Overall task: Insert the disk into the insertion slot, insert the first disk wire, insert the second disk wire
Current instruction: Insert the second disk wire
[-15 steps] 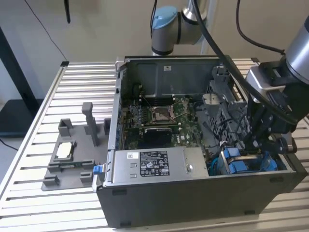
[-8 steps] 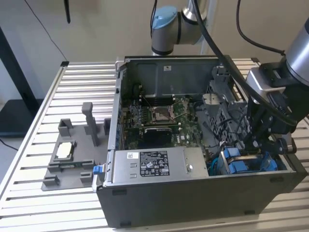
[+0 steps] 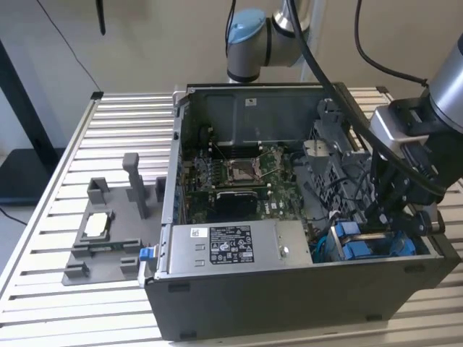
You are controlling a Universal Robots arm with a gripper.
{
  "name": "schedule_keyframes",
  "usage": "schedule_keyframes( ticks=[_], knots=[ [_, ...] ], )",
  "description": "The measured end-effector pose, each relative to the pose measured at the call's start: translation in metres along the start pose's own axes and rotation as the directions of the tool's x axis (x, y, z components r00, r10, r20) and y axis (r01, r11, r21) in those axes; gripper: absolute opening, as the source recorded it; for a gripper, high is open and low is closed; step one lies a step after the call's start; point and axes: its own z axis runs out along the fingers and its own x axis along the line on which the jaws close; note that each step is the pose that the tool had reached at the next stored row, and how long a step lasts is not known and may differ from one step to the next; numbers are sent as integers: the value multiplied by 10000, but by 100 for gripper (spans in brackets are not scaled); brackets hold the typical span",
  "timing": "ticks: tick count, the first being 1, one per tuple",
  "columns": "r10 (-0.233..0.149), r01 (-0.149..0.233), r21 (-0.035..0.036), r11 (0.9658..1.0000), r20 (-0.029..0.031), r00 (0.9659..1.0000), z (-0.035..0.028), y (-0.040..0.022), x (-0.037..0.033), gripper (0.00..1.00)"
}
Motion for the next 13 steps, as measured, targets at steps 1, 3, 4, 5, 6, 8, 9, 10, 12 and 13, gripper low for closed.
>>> schedule_keyframes(
  ticks=[1, 3, 4, 5, 6, 8, 9, 10, 12, 13],
  knots=[
    [0, 0, 0, 10000, 2, 10000, 4, 0, 5, 16],
    [0, 0, 0, 10000, 4, 10000, 5, 0, 8, 16],
    [0, 0, 0, 10000, 4, 10000, 5, 0, 8, 16],
    [0, 0, 0, 10000, 6, 10000, 6, 1, 8, 16],
    [1, -1, 0, 10000, 6, 10000, 6, 1, 8, 16],
    [0, 0, 0, 10000, 5, 10000, 6, 0, 9, 16],
    [0, 0, 0, 10000, 5, 10000, 6, 1, 9, 16],
    [0, 0, 0, 10000, 5, 10000, 6, 1, 9, 16],
    [1, -1, 0, 10000, 4, 10000, 5, 1, 9, 16],
    [1, -1, -1, 10000, 7, 10000, 5, 1, 10, 16]
  ],
)
